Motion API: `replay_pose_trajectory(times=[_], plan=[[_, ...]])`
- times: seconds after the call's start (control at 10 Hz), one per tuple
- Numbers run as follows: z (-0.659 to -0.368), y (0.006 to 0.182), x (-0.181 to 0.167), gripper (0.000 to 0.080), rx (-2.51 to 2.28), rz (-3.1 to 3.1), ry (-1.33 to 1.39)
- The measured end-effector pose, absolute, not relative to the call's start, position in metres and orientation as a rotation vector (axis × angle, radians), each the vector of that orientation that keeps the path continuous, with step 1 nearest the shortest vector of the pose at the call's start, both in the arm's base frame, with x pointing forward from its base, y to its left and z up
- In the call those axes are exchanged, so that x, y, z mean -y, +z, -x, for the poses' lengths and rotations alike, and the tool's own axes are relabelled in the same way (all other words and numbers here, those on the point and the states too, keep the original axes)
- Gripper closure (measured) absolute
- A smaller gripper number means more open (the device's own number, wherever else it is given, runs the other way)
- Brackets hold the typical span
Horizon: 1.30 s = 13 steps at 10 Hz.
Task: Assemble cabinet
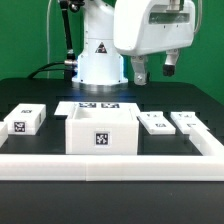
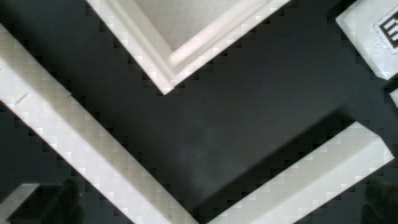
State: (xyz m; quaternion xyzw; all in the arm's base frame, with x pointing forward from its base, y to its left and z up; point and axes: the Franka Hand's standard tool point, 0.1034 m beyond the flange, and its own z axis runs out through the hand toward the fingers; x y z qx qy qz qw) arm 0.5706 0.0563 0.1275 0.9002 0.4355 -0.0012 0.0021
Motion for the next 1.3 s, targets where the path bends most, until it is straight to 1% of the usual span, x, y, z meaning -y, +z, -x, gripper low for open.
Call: replay_pose_trajectory(times=[0.9,1.0,1.2,1.3], plan=[[-0.570,0.127,-0.056,0.0001,-1.367,-2.824,-0.004],[-0.565,0.121,-0.050,0.0001,-1.500,-2.739,0.056],[-0.547,0.108,-0.033,0.0001,-1.753,-2.579,0.060],[-0.541,0.103,-0.029,0.0001,-1.752,-2.583,0.053]])
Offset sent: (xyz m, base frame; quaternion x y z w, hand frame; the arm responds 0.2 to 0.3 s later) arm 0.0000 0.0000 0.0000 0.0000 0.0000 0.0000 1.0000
